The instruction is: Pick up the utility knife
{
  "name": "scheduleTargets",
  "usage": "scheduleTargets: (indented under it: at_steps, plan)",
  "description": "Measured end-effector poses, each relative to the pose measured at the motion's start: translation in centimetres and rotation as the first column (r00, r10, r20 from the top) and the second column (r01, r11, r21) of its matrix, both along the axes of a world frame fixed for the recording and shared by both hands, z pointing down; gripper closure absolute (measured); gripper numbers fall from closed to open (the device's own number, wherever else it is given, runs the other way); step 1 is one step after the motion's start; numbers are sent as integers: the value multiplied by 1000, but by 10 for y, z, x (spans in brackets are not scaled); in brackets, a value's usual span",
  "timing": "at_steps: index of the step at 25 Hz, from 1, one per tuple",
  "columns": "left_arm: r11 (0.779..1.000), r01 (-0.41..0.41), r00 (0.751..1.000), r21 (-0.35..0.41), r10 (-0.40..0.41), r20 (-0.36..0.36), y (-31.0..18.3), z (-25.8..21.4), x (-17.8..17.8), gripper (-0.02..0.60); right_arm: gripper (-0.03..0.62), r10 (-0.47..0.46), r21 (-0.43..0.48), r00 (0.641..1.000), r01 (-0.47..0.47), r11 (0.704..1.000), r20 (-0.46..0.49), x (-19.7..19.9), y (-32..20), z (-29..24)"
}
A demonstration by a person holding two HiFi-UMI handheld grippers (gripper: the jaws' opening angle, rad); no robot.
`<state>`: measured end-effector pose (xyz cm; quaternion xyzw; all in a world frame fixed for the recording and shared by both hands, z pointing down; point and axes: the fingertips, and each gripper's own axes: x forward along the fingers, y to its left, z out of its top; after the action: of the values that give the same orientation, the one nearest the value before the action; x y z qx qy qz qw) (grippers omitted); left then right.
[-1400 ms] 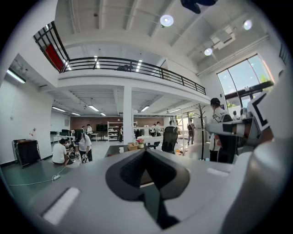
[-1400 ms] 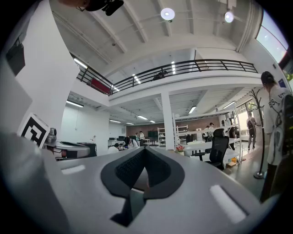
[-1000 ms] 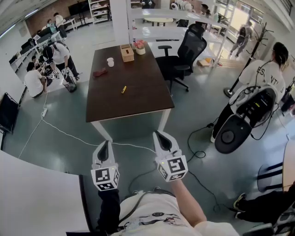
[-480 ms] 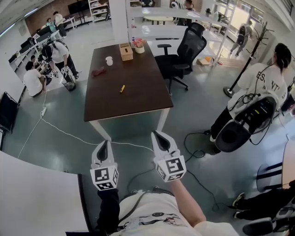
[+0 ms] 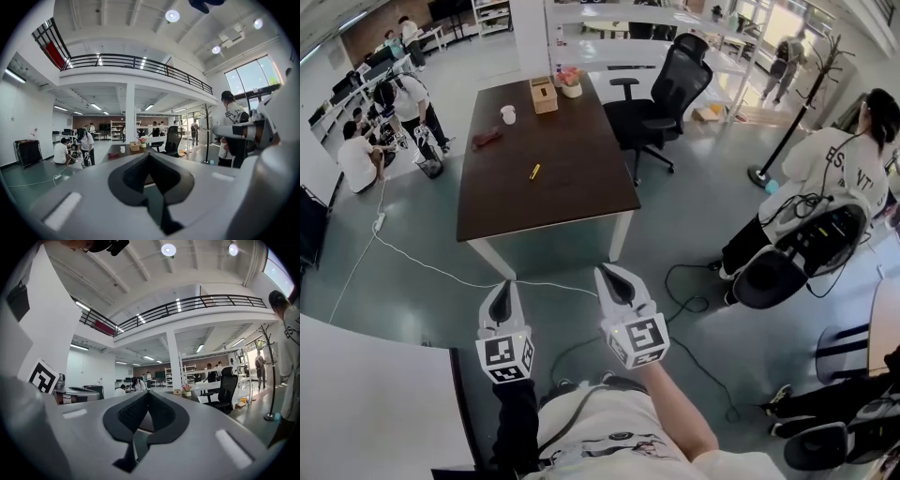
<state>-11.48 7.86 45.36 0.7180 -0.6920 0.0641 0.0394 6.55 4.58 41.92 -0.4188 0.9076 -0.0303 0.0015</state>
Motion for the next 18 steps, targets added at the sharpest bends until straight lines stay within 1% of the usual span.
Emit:
scheduleTargets:
  at_steps: [6, 10, 14, 18]
  plan:
    - [999, 18, 1000, -30, -18, -7, 2, 16, 18, 583, 592, -46, -36, 999, 45, 998, -10, 6, 5, 15]
    - [997, 28, 1000, -66, -29, -11, 4, 29, 25, 583, 592, -70, -64, 997, 68, 996, -15, 8, 3, 25]
    - [995, 31, 999, -99, -32, -11, -4, 39, 21, 583, 592, -79, -82, 997, 78, 994, -9, 3, -8, 29]
    - [996, 15, 1000, -89, -16, -9, -37, 37, 8, 583, 592, -62, -67, 998, 62, 996, -6, -9, -39, 25]
